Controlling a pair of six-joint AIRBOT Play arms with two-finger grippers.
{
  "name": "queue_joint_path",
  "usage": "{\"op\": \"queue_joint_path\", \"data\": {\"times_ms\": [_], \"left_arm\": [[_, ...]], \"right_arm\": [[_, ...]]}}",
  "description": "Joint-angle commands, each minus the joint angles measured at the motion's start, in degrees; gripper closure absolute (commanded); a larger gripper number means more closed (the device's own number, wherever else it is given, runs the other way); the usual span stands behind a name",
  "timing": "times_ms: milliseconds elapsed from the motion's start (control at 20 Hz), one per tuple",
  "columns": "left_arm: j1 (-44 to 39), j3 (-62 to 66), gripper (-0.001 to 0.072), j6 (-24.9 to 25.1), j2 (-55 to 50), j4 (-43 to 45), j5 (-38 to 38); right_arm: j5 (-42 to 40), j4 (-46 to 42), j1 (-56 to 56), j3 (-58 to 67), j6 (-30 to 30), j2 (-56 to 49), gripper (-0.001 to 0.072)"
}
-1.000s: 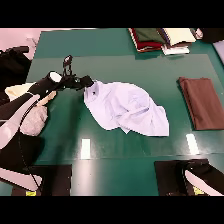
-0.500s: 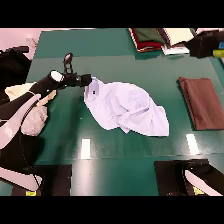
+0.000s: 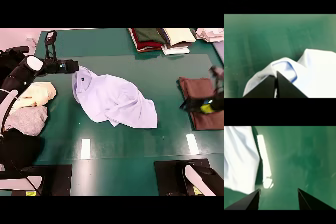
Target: Fold the shirts.
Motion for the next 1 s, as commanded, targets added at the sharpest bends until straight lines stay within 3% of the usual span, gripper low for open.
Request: {"op": "queue_joint_path", "data": {"times_ms": [0, 300, 350, 500, 550, 800, 950], "left_arm": [[0.22, 0.22, 0.0685, 0.09, 0.76, 1.79, -3.15], [0.22, 0.22, 0.0685, 0.04, 0.76, 1.77, -3.69], [0.22, 0.22, 0.0684, 0.04, 0.76, 1.77, -3.96], [0.22, 0.24, 0.0685, 0.04, 1.11, 1.81, -4.81], [0.22, 0.37, 0.0685, 0.04, 1.81, 2.1, -4.63], [0.22, 8.11, 0.0685, 0.07, 13.27, 13.0, -4.04], [0.22, 15.37, 0.0685, 0.09, 22.82, 16.28, -4.04]], "right_arm": [[-4.61, 14.34, -3.41, -10.86, -6.73, -5.77, 0.0181], [-16.13, 18.1, 11.37, -8.85, -7.78, -19.37, 0.0205], [-17.11, 18.03, 14.14, -7.15, -7.8, -21.57, 0.0256], [-18.25, 14.21, 19.76, -1.36, -7.8, -26.1, 0.0671], [-17.46, 11.76, 20.7, 1.03, -7.78, -26.49, 0.0698], [-9.18, -2.23, 17.42, 17.4, -7.72, -16.94, 0.0699], [-8.17, -2.43, 11.34, 28.94, -7.72, -7.08, 0.0699]]}}
